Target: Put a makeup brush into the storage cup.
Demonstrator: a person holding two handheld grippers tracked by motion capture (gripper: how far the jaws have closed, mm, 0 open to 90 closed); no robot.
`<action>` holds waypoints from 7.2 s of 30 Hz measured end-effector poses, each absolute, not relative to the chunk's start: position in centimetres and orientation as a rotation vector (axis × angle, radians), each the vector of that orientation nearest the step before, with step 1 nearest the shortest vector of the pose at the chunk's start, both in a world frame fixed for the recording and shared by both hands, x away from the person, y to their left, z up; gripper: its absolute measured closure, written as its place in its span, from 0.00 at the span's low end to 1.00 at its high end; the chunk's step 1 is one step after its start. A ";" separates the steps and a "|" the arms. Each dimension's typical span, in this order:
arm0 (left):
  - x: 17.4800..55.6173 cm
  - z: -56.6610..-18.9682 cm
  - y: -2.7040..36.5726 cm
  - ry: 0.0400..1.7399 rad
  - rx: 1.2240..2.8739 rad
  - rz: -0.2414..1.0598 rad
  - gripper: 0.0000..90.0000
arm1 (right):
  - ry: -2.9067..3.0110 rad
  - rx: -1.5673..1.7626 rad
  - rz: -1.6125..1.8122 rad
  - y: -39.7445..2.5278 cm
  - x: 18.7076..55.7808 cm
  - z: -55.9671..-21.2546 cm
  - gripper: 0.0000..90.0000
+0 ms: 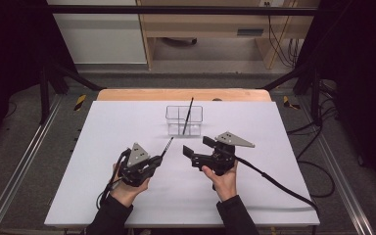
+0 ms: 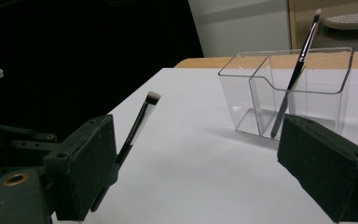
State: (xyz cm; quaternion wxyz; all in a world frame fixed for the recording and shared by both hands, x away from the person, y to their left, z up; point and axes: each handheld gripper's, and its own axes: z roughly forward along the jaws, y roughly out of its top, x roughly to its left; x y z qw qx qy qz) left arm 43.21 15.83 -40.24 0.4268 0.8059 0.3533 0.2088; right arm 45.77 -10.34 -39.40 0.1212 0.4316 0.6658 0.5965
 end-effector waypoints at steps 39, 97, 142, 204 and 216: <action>43.1 -39.4 12.5 0.837 1.975 0.488 0.93 | 1.976 1.321 1.816 -9.2 46.1 -39.9 0.27; 43.0 -39.1 13.4 0.820 1.928 0.446 0.66 | 1.982 1.334 1.949 -9.0 46.0 -40.1 0.93; 43.9 -40.5 20.8 0.867 1.952 0.507 0.14 | 1.912 1.170 1.735 -11.4 47.5 -37.2 0.93; 45.0 -41.2 22.4 0.912 1.973 0.490 0.13 | 1.801 1.123 1.540 -8.4 55.9 -33.9 0.93; 45.0 -41.2 22.2 0.904 1.984 0.490 0.13 | 1.788 1.112 1.529 -8.0 57.0 -33.3 0.93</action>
